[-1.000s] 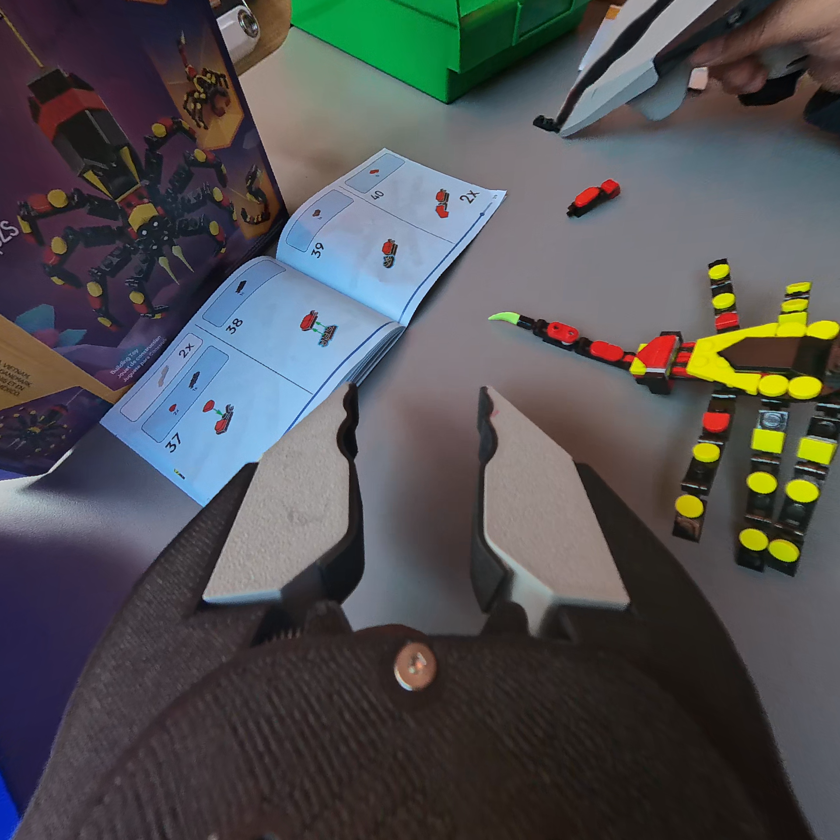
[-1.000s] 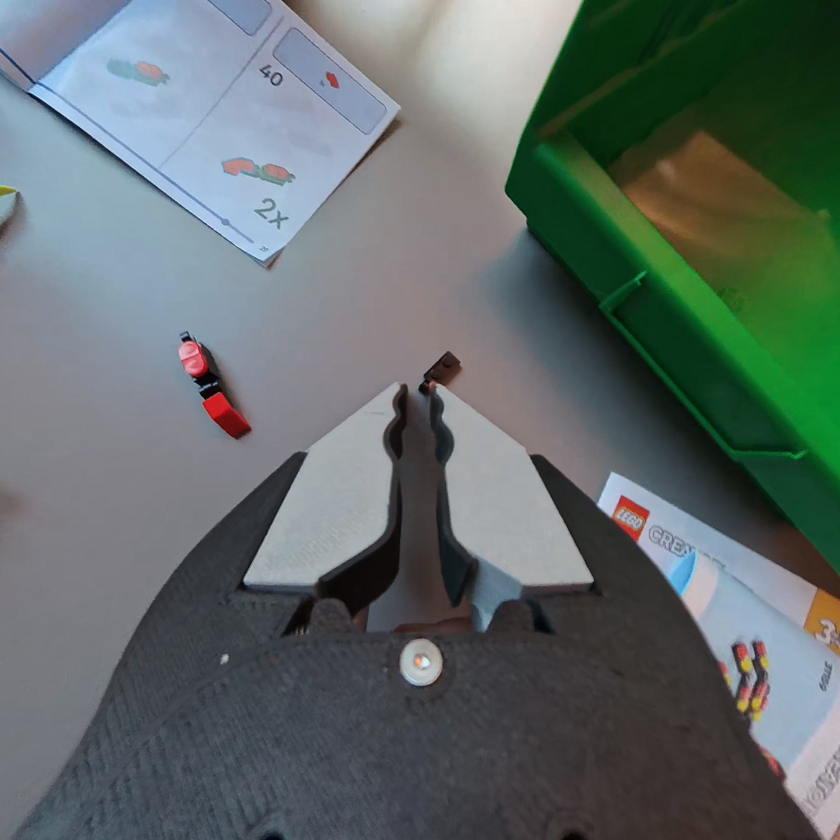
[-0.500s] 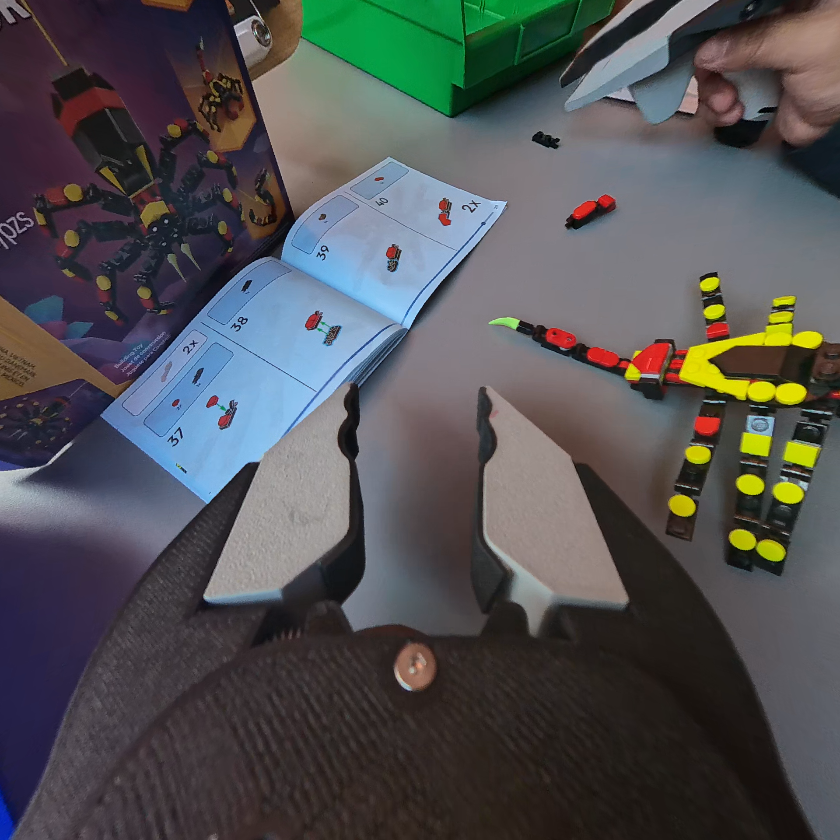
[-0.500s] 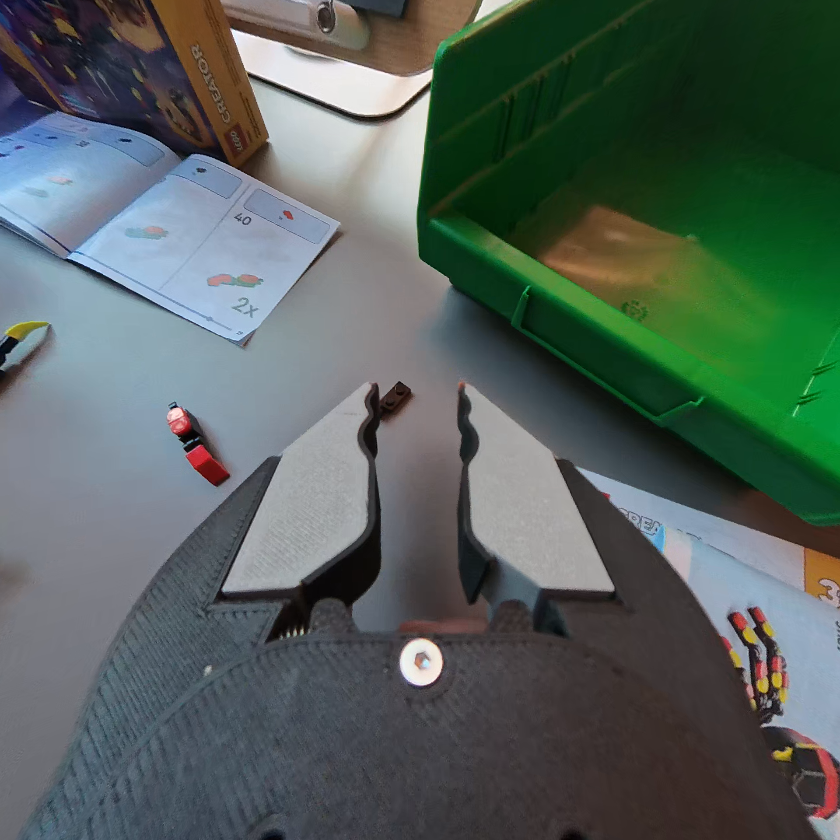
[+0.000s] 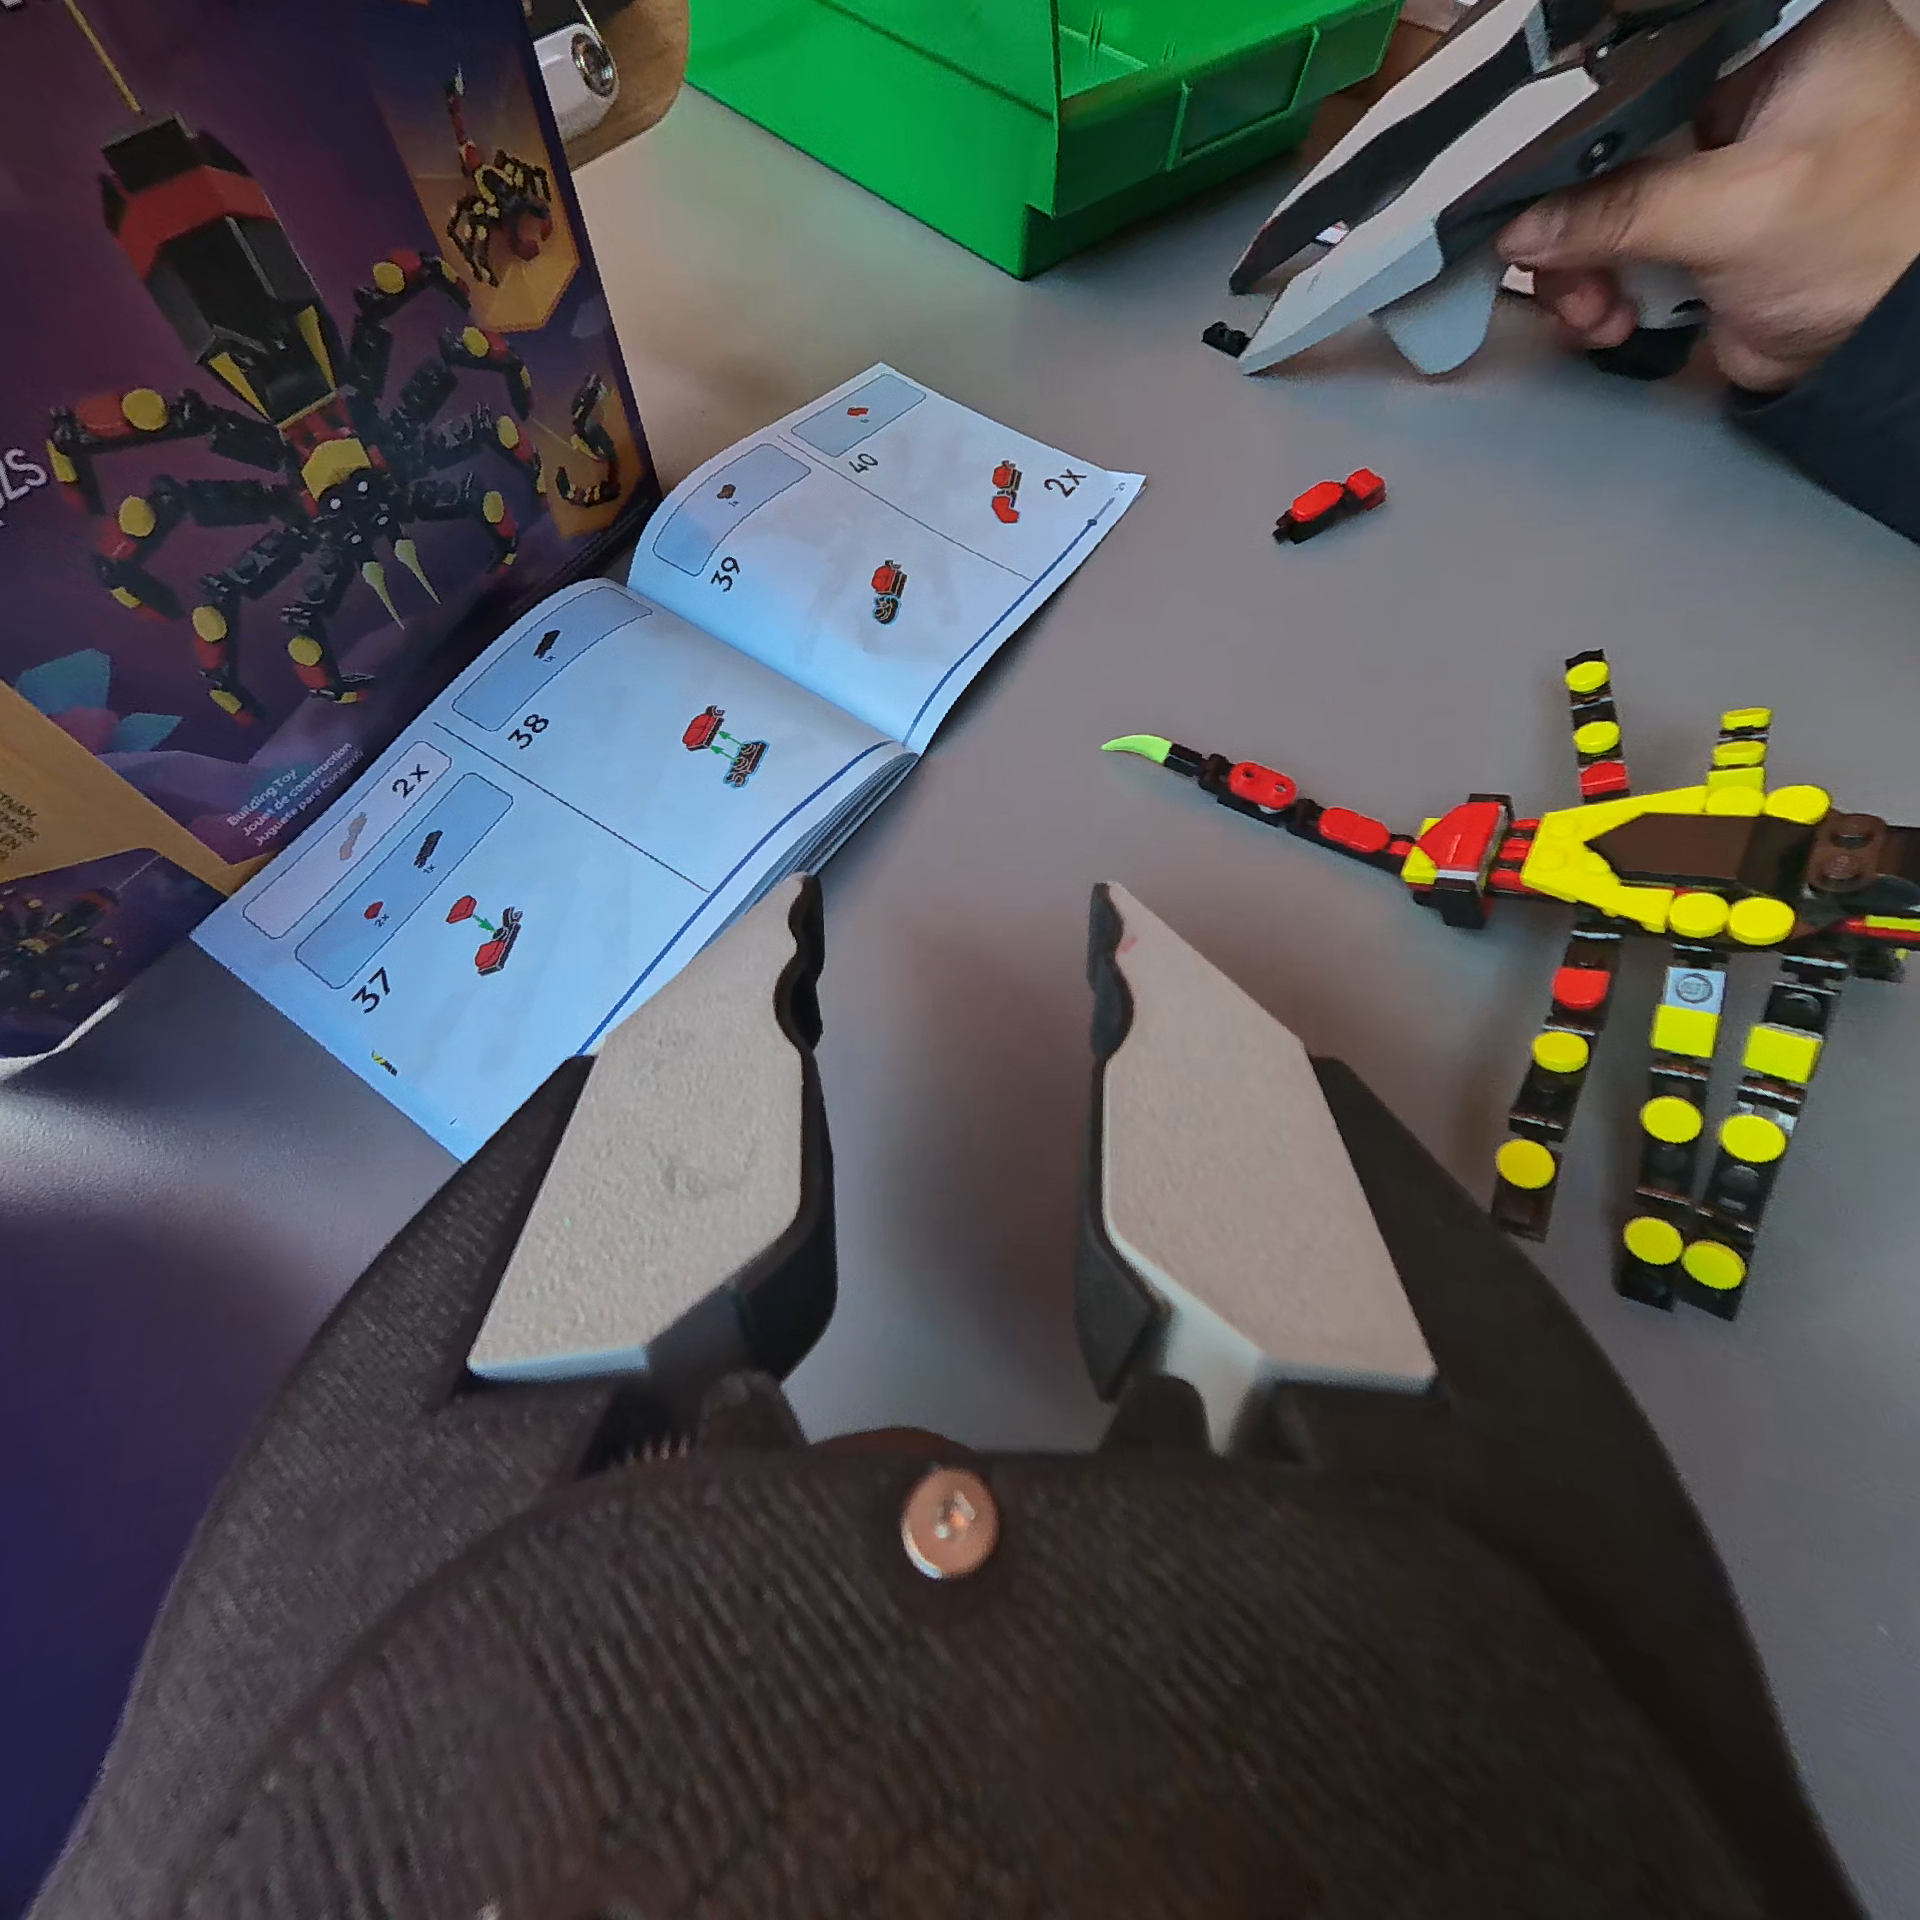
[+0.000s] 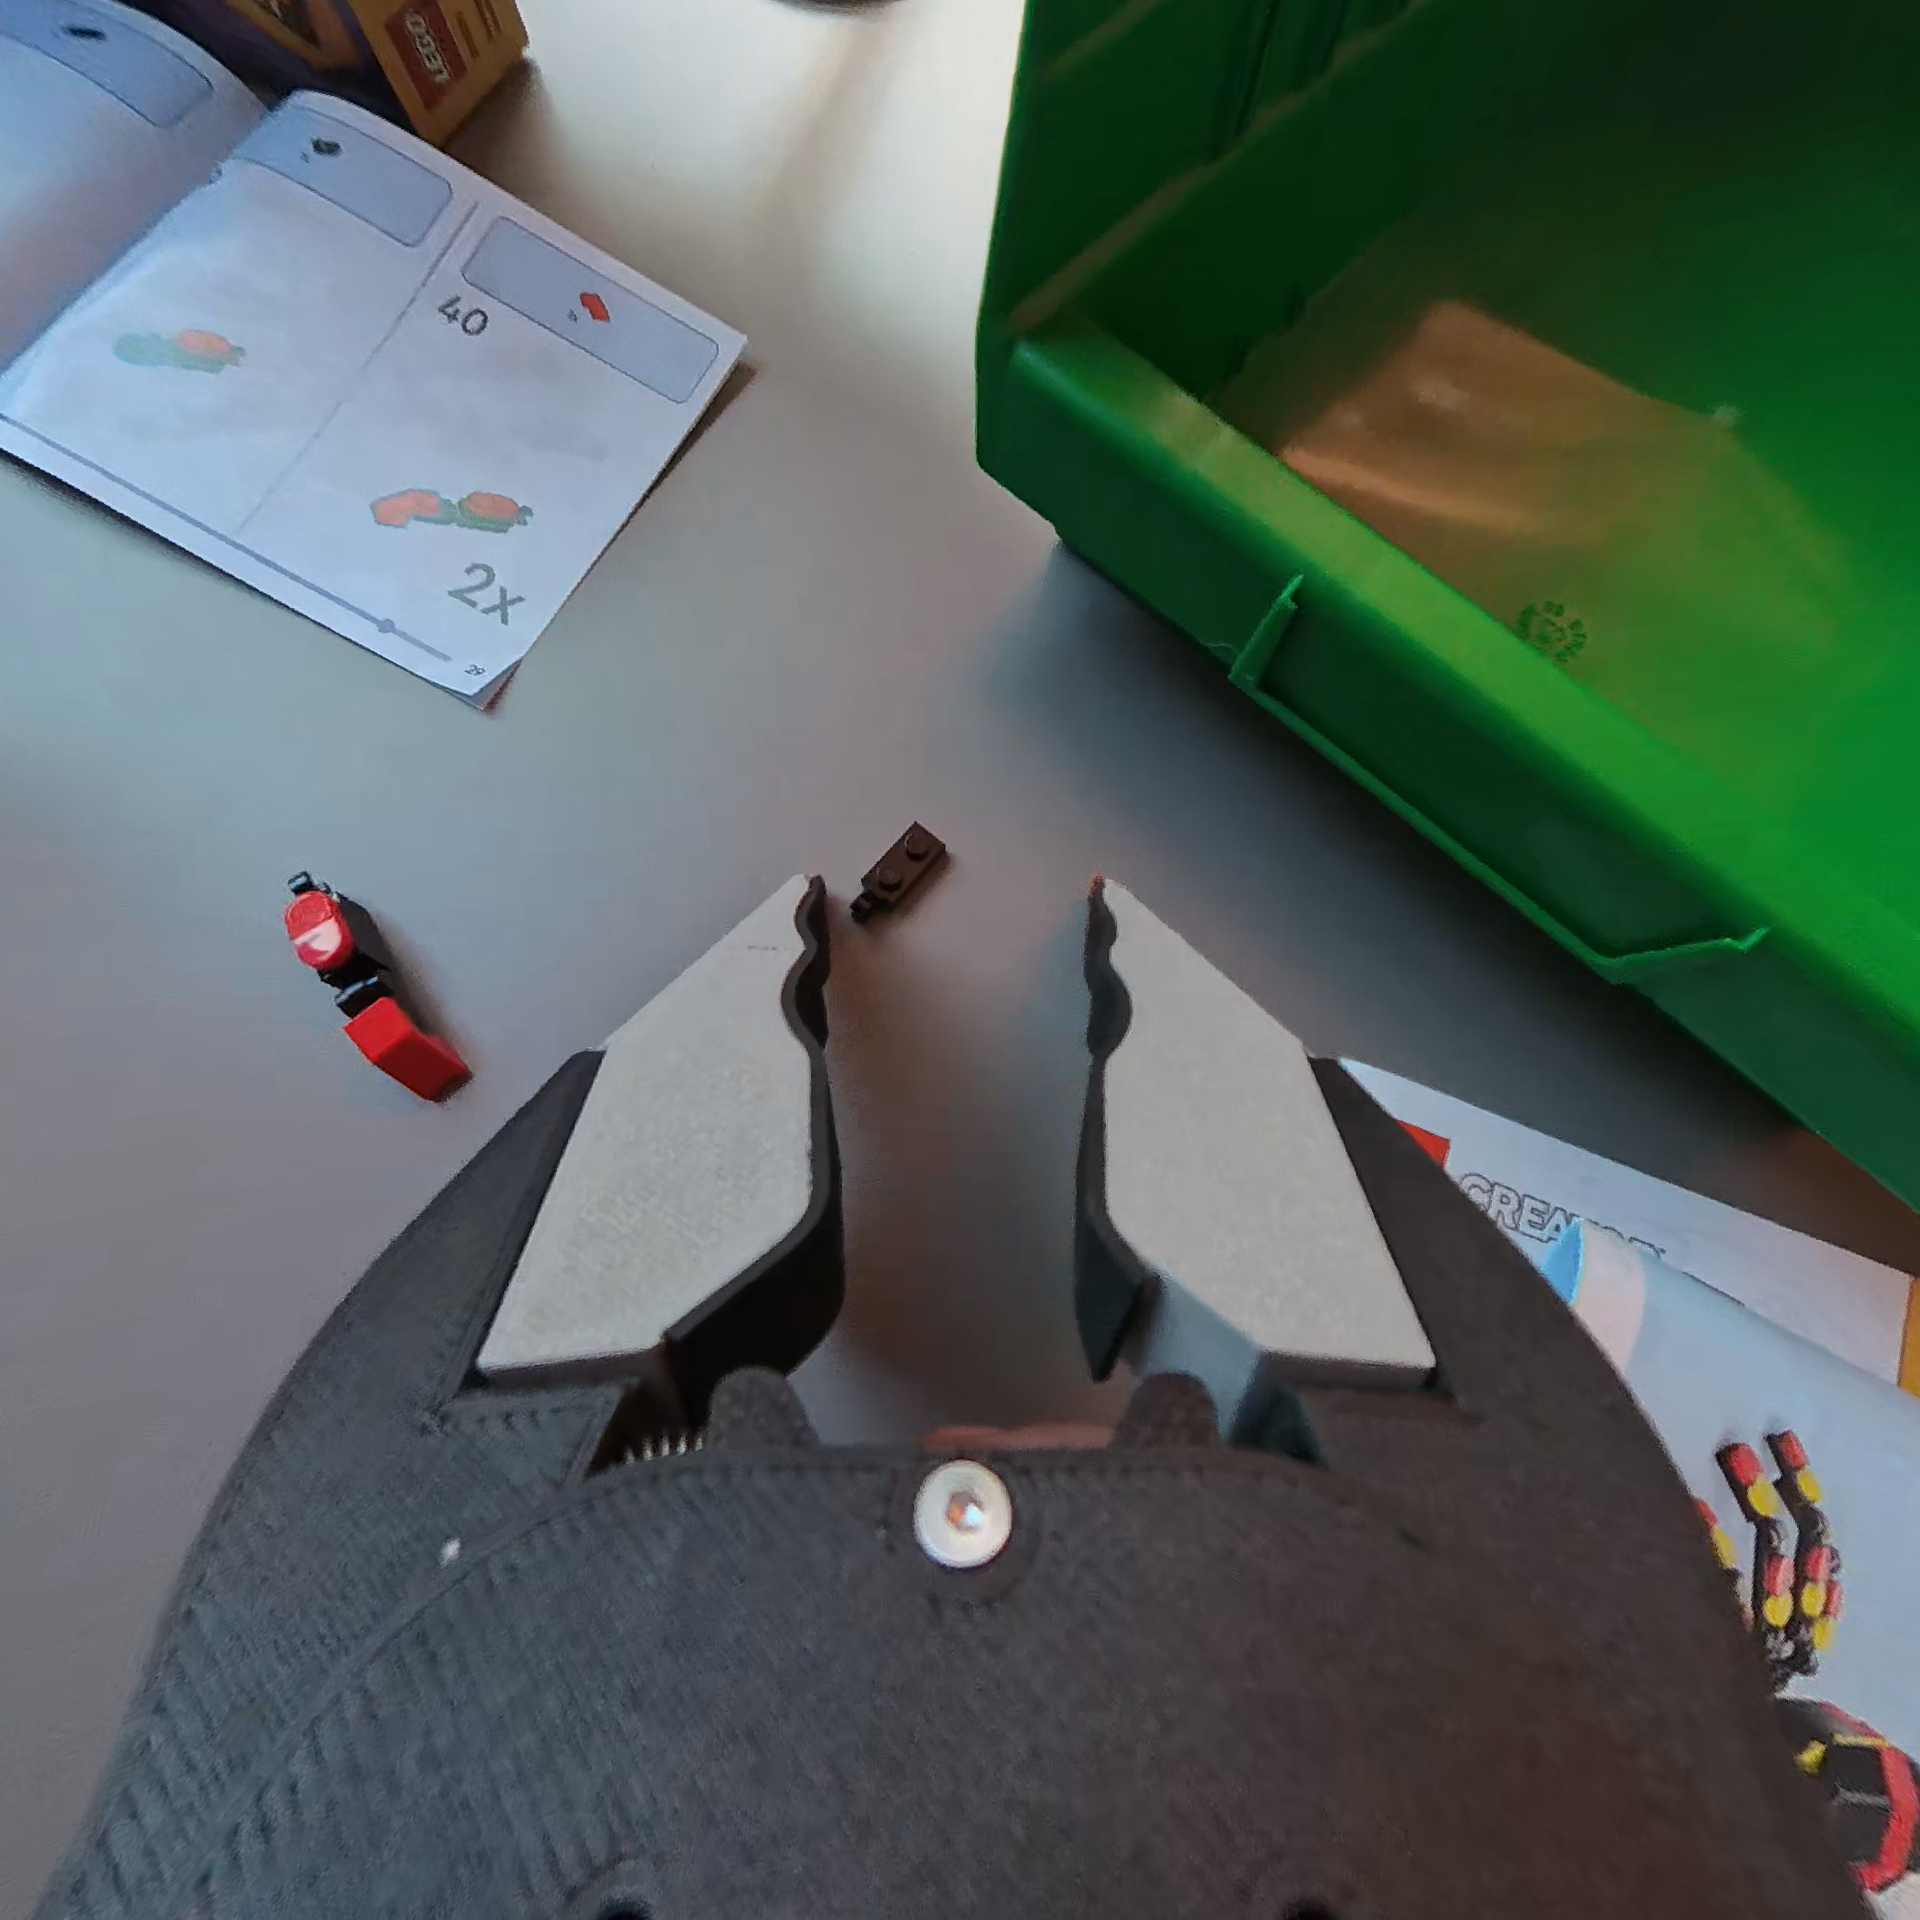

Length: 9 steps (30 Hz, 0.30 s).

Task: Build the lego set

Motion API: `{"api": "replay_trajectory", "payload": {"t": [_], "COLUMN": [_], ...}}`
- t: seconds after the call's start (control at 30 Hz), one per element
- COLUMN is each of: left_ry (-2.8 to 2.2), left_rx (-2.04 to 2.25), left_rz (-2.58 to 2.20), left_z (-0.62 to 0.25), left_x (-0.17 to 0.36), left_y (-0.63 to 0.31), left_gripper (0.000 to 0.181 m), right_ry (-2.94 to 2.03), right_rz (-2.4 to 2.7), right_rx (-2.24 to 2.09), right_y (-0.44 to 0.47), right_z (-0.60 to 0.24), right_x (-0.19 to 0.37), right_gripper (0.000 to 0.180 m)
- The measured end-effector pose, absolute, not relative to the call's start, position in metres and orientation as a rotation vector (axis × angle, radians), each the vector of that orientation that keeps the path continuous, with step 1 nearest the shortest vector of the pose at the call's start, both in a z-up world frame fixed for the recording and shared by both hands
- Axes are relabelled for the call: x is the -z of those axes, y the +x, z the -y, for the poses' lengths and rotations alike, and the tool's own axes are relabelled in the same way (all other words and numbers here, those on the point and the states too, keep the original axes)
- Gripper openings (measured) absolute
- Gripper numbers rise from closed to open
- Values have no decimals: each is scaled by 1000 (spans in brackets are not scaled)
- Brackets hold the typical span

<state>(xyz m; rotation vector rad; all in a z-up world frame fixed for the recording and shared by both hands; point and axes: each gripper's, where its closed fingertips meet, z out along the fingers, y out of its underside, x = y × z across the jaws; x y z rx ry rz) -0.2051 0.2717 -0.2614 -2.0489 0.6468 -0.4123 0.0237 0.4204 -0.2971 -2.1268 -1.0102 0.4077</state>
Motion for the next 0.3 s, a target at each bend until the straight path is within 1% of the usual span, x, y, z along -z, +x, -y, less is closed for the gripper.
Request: {"api": "replay_trajectory", "payload": {"t": [0.03, 0.23, 0.3], "left_ry": [-2050, -2053, -2054], "left_rx": [412, 409, 406], "left_rz": [-647, -652, -654], "left_z": [-272, -272, -272], "left_x": [262, 262, 262], "left_y": [-205, -205, -205], "left_gripper": [50, 50, 50], "right_ry": [-2128, -2122, -2118], "right_rz": [1011, 1025, 1032], "right_rx": [-409, -424, -423], "right_y": [23, 19, 19], "right_z": [-420, -420, -419], "right_x": [297, 297, 297], "right_gripper": [46, 38, 27]}}
